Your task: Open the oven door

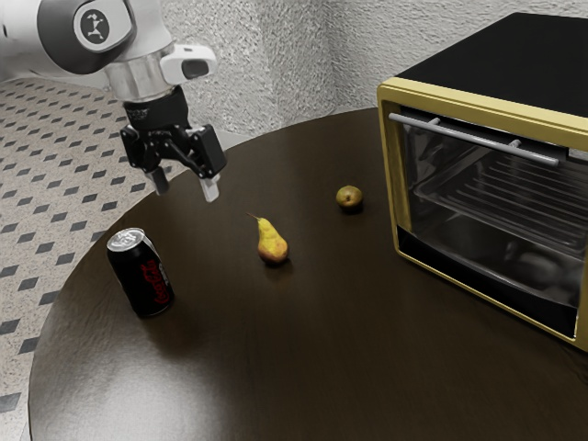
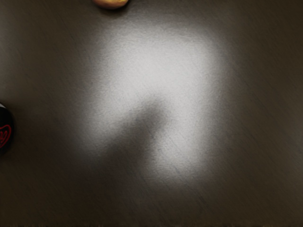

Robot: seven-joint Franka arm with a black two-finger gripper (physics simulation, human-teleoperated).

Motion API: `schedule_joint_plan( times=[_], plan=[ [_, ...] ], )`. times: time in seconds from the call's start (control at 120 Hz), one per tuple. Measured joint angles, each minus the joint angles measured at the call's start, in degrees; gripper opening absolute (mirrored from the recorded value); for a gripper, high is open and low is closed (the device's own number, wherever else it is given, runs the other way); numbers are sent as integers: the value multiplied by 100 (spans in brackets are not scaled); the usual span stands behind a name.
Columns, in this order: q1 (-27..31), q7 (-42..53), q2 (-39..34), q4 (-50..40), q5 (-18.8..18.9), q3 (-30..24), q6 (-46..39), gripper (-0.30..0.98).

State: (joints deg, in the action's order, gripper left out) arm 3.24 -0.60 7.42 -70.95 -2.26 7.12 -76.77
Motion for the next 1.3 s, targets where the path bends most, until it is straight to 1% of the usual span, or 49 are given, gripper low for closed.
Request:
schedule_joint_plan(
  times=[0.2, 0.275, 0.292, 0.308, 0.325, 0.367, 0.383, 0.408, 0.45, 0.533, 0.567, 0.625, 0.675, 0.758, 0.85, 0.925, 1.017, 1.092, 1.175, 1.3],
  plan=[
    [0, -7, -2, 25, 5, 2, 37, 69],
    [16, 139, -350, 634, 11, -49, 44, 69],
    [126, 320, -513, 752, 3, -208, -32, 69],
    [348, 550, -658, 837, -37, -490, -92, 69],
    [676, 798, -768, 898, -43, -875, -137, 69],
    [1406, 1396, -897, 995, 101, -1742, -253, 69],
    [1558, 1628, -932, 1011, 120, -1968, -299, 69],
    [1634, 1976, -979, 1013, 86, -2204, -378, 69],
    [1381, 2542, -1062, 848, -55, -2419, -531, 69],
    [198, 3632, -1246, 255, -312, -2634, -958, 69],
    [-150, 4072, -1379, -98, -479, -2654, -1186, 68],
    [-280, 4805, -1412, -375, -757, -2634, -1517, 68],
    [-200, 5350, -1104, -154, -853, -2633, -1695, 68],
    [-1, 6111, -747, 85, -787, -2659, -1888, 68],
    [256, 6727, -293, 398, -406, -2888, -2015, 69],
    [84, 7126, -129, 475, -153, -2954, -2082, 69],
    [-128, 7508, -107, 508, 83, -2988, -2129, 68],
    [-180, 7775, -82, 621, 192, -2907, -2143, 68],
    [-89, 8038, 19, 753, 261, -2848, -2143, 68],
    [-102, 8377, 360, 788, 299, -2842, -2179, 68]
  ],
)
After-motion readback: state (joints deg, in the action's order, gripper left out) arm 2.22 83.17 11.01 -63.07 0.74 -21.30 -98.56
